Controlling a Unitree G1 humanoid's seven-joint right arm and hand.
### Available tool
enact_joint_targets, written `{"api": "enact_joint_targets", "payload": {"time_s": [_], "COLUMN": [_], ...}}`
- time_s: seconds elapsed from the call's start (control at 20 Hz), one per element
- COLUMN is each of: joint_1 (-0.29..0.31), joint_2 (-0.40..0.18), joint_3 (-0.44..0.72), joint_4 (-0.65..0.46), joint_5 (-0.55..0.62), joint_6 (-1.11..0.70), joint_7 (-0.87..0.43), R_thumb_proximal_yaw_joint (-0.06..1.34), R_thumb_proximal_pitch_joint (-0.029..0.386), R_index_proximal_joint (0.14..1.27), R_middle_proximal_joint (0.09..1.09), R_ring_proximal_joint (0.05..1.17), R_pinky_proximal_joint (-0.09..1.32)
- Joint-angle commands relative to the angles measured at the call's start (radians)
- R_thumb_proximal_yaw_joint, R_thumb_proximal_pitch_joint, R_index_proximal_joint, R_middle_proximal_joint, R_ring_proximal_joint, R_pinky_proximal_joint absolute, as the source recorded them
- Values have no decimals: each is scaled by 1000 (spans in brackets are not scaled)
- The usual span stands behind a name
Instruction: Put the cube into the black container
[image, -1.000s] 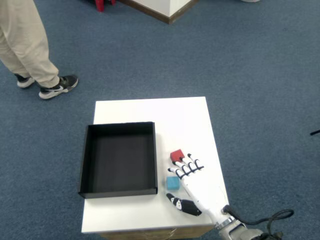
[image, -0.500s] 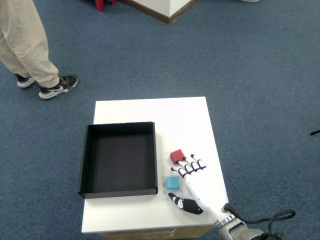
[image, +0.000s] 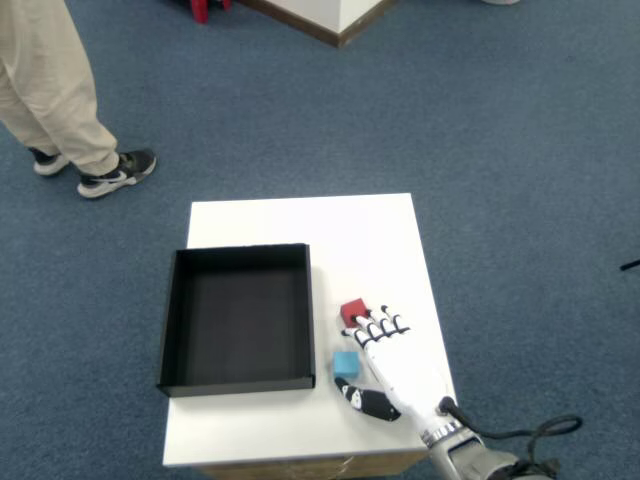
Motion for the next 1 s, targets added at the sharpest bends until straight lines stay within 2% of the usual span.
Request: {"api": "enact_joint_targets", "payload": {"time_s": [0.05,1.0], "joint_1": [-33,-47], "joint_2": [-5,-2], "joint_3": [-16,-12], "joint_4": [9,-3], "joint_5": [25,13], "joint_6": [27,58], "joint_7": [11,73], "R_thumb_proximal_yaw_joint": [677,711], "R_thumb_proximal_pitch_joint": [85,83], "R_index_proximal_joint": [419,501], "R_middle_proximal_joint": [221,228], "R_ring_proximal_joint": [180,170], "R_pinky_proximal_joint": [-15,-25]}}
